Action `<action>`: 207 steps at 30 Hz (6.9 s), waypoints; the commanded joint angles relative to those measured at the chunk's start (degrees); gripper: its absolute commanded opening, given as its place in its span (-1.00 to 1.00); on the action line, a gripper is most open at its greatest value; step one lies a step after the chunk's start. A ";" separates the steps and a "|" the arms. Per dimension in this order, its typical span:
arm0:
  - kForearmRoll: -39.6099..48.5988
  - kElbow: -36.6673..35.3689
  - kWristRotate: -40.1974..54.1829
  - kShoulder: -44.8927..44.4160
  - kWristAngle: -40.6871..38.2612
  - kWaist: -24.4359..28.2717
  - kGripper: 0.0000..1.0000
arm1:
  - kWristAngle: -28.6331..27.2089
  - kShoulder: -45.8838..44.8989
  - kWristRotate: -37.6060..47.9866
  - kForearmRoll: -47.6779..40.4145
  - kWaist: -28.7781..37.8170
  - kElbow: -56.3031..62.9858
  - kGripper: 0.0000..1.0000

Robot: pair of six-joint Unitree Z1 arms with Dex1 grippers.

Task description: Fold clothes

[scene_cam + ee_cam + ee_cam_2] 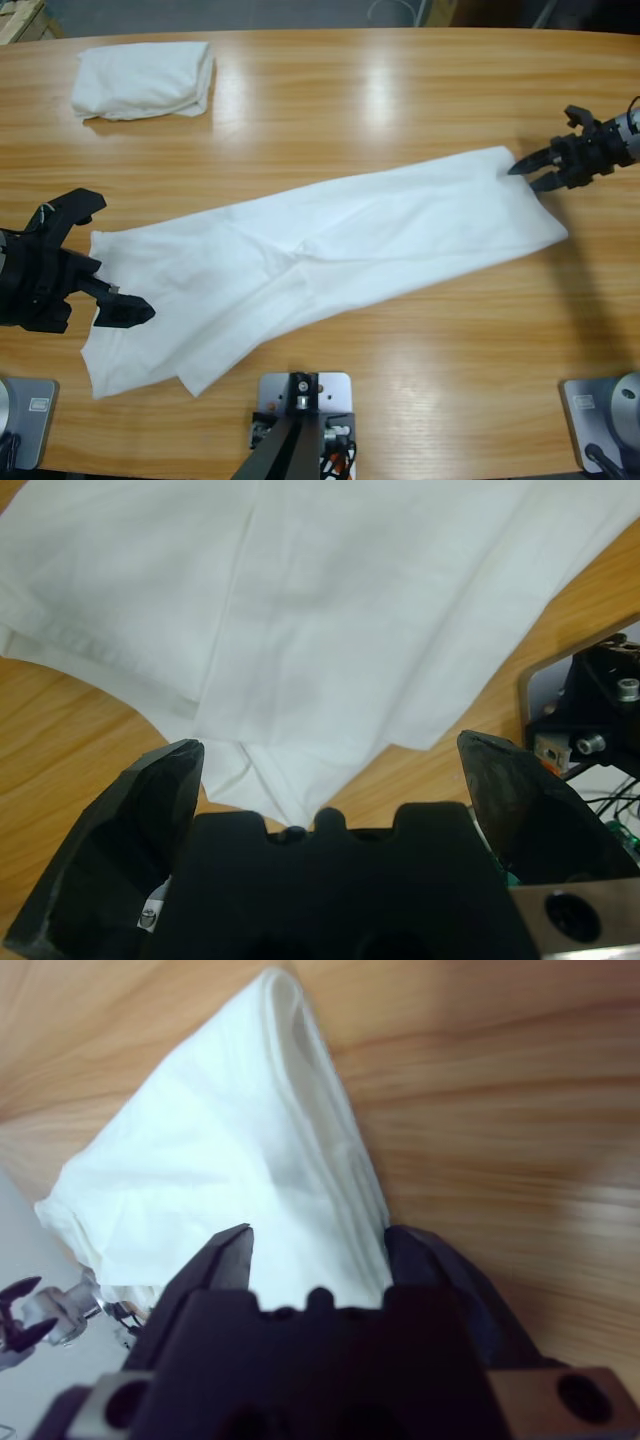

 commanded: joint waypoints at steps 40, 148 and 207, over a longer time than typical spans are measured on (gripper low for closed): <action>-0.24 3.88 -0.63 0.24 -0.13 -0.51 0.97 | -44.20 -12.22 3.81 27.36 0.51 -21.07 -1.00; -7.49 -4.08 -5.20 1.52 2.37 -1.34 0.80 | -32.15 -18.08 17.98 34.00 44.09 -30.64 -1.00; -8.59 -20.01 -10.35 38.26 -2.98 -14.84 -1.00 | -26.03 -2.73 8.85 -2.84 27.87 -9.42 -1.00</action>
